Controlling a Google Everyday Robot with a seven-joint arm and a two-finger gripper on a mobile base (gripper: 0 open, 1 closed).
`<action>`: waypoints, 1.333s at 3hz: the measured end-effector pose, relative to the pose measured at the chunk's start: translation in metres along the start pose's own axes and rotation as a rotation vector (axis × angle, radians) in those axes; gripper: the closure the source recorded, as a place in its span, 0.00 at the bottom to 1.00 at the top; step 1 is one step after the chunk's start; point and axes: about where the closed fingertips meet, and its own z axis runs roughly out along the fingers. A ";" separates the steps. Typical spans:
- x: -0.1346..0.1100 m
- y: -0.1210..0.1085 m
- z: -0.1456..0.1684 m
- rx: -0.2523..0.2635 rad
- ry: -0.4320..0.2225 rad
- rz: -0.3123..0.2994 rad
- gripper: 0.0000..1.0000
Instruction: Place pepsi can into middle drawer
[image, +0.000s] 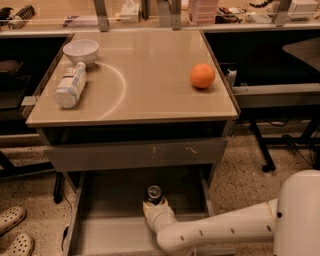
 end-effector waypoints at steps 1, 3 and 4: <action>0.000 0.000 0.000 0.000 0.000 0.000 0.57; 0.000 0.000 0.000 0.000 0.000 0.000 0.11; 0.000 0.000 0.000 0.000 0.000 0.000 0.00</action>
Offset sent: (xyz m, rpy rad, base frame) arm 0.0000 0.0000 0.0000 0.0000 0.0000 0.0000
